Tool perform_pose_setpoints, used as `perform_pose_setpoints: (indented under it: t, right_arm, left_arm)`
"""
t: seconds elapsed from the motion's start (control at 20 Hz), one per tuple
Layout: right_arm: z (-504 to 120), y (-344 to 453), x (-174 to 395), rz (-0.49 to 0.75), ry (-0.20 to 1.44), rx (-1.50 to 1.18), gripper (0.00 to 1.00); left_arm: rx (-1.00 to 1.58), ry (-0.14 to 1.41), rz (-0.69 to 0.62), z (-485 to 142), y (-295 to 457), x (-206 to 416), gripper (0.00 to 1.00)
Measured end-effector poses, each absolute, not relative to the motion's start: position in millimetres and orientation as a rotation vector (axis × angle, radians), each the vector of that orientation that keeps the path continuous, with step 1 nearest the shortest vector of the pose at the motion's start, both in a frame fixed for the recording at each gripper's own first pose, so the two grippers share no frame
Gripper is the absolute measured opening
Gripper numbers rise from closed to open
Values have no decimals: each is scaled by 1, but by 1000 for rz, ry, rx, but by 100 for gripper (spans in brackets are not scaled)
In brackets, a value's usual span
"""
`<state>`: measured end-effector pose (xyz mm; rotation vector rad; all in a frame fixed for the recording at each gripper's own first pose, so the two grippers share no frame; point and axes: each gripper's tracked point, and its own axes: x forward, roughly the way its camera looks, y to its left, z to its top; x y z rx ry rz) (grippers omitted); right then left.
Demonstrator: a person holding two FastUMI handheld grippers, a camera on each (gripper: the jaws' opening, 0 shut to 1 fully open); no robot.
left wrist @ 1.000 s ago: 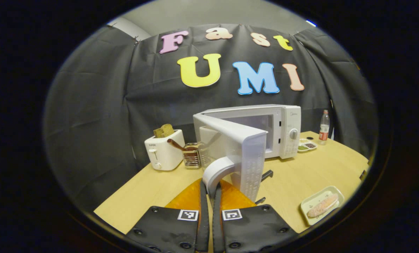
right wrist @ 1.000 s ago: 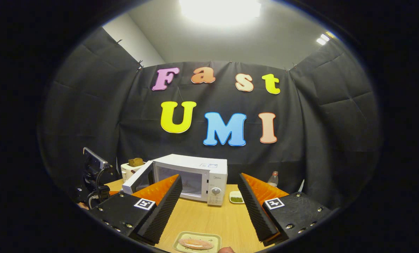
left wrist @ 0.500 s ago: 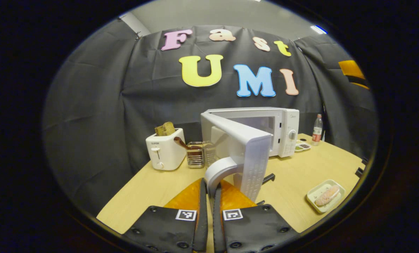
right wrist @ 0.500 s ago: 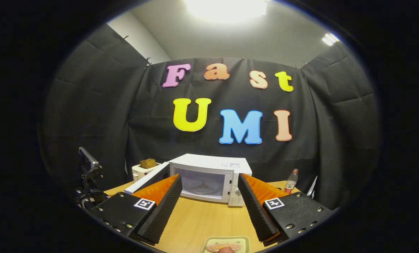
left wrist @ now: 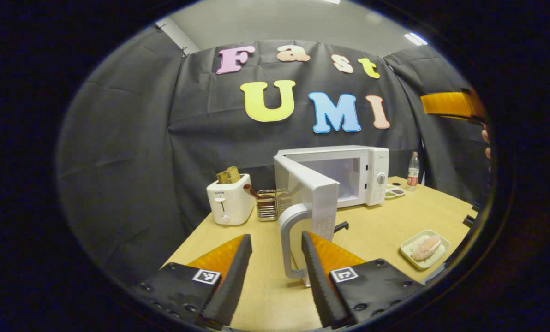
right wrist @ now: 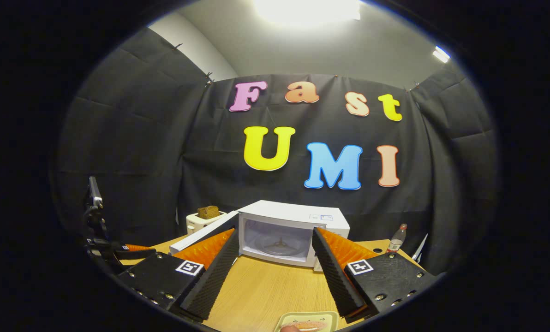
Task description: Open the microwave oven with the left hand, put the food in, and close the microwave oven.
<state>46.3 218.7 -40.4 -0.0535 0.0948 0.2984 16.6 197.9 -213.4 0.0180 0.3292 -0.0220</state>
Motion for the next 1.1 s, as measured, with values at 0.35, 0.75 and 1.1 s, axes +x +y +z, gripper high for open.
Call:
perform_pose_setpoints:
  t: [0.35, 0.75, 1.1]
  right_arm:
    - [-63, 183, 61, 462, 111, -163, 97]
    - [-140, 139, 62, 591, 263, -290, 98]
    - [-213, 126, 38, 753, 408, -437, 98]
  left_arm:
    - [-20, 244, 131, -144, 176, -21, 95]
    - [0, 177, 191, -88, 132, -26, 96]
    - [29, 175, 239, -83, 115, -37, 96]
